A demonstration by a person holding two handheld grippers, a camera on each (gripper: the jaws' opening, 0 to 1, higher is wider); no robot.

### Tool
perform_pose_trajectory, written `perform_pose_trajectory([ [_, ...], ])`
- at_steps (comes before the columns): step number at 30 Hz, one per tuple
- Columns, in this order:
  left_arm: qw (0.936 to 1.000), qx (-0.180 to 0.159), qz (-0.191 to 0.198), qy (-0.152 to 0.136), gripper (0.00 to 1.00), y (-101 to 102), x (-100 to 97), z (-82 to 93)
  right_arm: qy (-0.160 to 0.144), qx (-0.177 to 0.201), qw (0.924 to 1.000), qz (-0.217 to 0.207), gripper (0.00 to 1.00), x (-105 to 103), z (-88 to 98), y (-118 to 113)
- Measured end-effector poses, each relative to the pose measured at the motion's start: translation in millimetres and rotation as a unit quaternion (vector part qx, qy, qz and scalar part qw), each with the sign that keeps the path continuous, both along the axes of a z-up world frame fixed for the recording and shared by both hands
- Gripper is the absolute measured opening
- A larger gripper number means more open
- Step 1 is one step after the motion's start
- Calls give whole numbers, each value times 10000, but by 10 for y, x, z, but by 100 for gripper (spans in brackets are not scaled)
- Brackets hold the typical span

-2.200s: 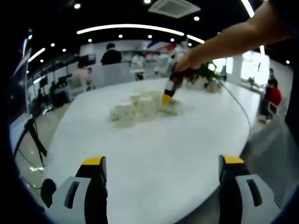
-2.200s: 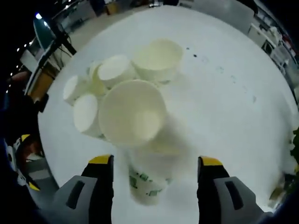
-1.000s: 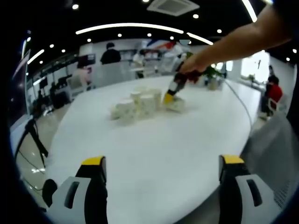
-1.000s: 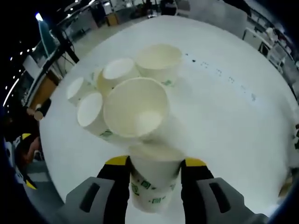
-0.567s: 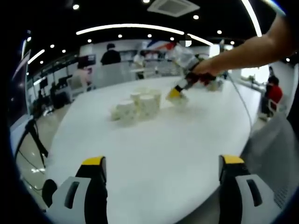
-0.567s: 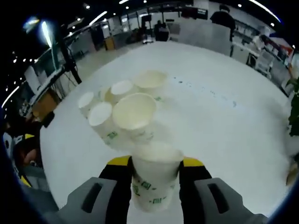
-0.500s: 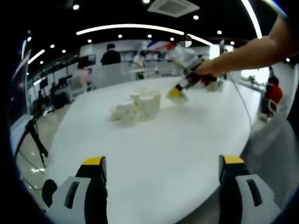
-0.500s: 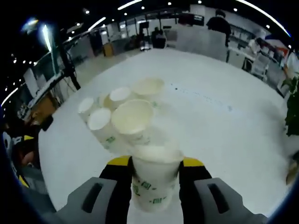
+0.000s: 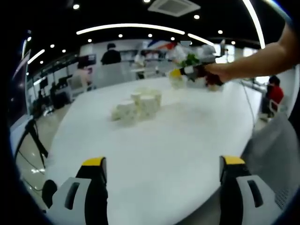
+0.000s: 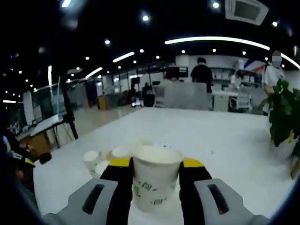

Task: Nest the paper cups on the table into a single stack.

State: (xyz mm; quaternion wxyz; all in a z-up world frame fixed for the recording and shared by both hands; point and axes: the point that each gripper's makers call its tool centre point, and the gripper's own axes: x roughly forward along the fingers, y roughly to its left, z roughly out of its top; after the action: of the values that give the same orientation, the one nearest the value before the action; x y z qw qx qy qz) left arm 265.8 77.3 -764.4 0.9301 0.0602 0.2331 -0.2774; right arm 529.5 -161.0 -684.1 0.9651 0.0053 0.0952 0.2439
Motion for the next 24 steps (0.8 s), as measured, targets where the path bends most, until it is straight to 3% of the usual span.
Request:
perform_pose_trajectory([
  [12,10000,-4,-17,2,99,-2,12,6,-455,42,9989,48,35,-94,159,60],
  [24,10000,-9,-16,9,99,-8,17,5,-659,154,9970,379,35,-326,226,292],
])
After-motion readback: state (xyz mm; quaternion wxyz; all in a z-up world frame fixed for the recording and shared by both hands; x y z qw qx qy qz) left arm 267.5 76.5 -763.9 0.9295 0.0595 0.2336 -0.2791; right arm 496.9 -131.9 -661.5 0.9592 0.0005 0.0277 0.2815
